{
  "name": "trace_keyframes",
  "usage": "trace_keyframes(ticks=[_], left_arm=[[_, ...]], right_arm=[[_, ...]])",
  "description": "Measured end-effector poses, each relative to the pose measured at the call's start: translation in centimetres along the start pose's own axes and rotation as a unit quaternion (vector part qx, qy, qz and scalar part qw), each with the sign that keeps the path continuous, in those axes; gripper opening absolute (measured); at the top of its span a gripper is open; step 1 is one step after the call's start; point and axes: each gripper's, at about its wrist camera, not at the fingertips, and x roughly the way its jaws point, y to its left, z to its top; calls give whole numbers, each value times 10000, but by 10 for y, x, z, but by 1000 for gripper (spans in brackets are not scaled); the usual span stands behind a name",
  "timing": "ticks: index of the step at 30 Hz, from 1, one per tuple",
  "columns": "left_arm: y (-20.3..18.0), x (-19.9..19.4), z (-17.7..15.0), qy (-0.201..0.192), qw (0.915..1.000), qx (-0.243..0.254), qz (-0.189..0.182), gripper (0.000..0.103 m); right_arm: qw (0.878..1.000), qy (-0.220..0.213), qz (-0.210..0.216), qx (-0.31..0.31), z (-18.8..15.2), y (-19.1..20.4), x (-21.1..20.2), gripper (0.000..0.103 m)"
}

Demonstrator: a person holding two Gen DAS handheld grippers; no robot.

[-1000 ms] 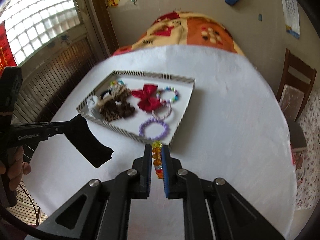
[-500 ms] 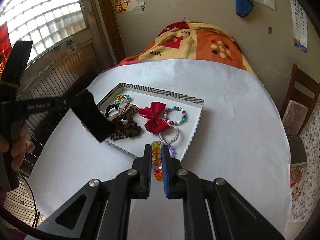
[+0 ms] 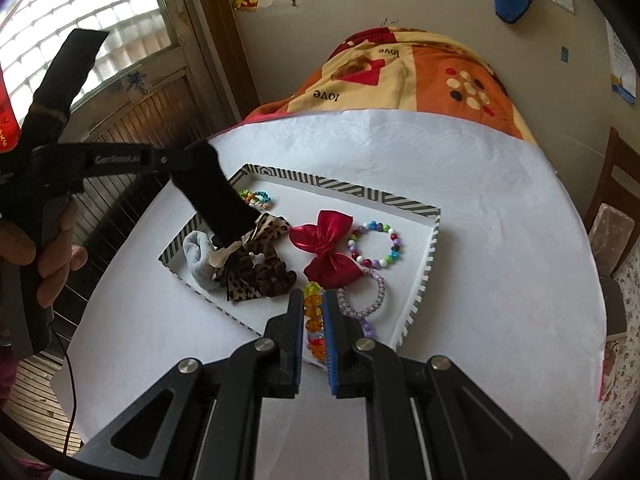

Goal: Organize jewelry
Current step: 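Carry the black pouch with left tool into tray while right tool carries crystal bracelet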

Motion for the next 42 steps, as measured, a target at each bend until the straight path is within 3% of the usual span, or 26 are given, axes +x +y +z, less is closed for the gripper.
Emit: trace_keyframes(ticks=[12,20,29,42], left_arm=[[-3,52,32,246,9995,-88,-196,0],[-3,96,48,474,9980,-237,-335,0],[23,138,40,770,9960,-447,13,0],[19,161,28,909,9949,-436,95,0]], right_arm=[[9992,271,278,109,11,9,40,9],[9952,562,763,238,14,22,68,9],[9939,965,238,481,8,-7,113,10],[9931,1124,272,208,7,12,136,10]])
